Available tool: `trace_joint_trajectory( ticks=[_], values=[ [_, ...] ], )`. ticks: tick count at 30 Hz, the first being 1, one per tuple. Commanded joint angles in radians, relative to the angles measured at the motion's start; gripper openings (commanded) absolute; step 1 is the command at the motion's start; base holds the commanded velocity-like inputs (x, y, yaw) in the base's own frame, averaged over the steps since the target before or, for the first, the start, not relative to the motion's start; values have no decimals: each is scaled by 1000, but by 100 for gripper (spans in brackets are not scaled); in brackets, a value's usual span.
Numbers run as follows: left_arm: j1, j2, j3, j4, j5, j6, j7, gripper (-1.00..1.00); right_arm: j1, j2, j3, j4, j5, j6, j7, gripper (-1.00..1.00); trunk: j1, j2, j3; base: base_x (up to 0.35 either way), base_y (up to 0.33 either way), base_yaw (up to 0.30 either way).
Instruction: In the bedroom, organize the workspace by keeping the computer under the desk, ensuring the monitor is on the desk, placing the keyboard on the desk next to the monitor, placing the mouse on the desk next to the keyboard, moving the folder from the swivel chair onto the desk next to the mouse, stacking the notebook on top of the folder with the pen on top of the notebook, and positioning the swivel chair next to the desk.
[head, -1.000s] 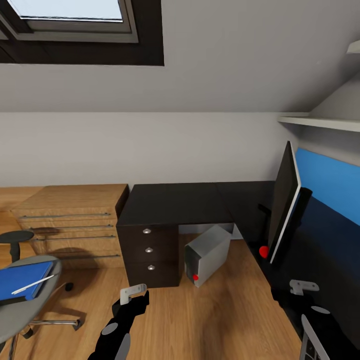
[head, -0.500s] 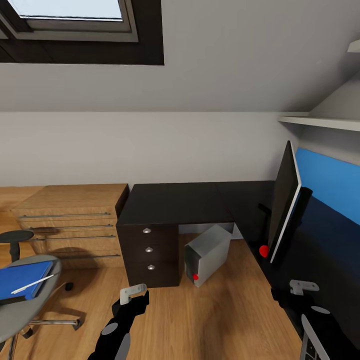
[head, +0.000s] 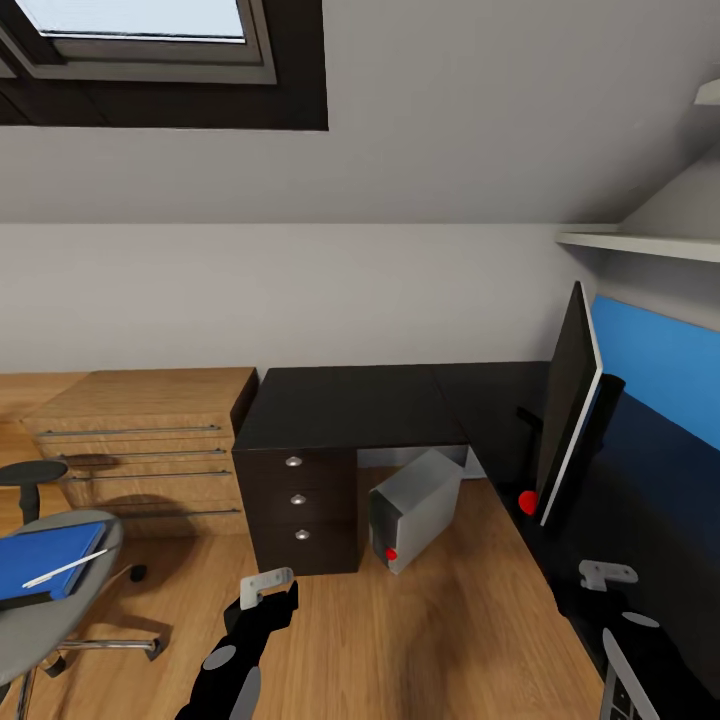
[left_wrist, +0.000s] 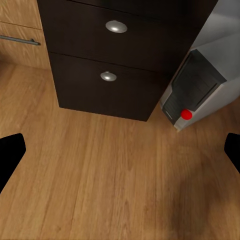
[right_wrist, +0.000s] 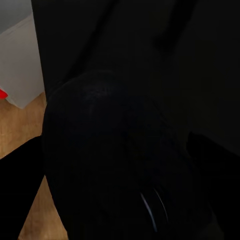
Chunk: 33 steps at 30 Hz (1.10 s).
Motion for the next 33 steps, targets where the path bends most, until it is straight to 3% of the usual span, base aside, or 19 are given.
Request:
trace_joint_trajectory(
  ticks=[1,9,14,20,33],
  values=[
    [0,0,-2,-2,10,4,8,100,0,0,0,-1,-12,5,-1,-100,0,-1,-1,0,0,0],
    [0,0,-2,-5,10,4,8,100,0,0,21,-1,-12,4,0,-100,0,-1,-1,0,0,0],
    [0,0,0,-5,10,4,8,100,0,0,23,-8,-12,4,0,-100,0,-1,-1,0,0,0],
    [0,0,1,-3,10,4,8,100,0,0,21,-86,-12,18,-1,-100,0,-1,-1,0,0,0],
    [0,1,1,-2,10,5,8,100,0,0,21,-86,-12,18,-1,-100,0,-1,-1,0,0,0]
  ],
)
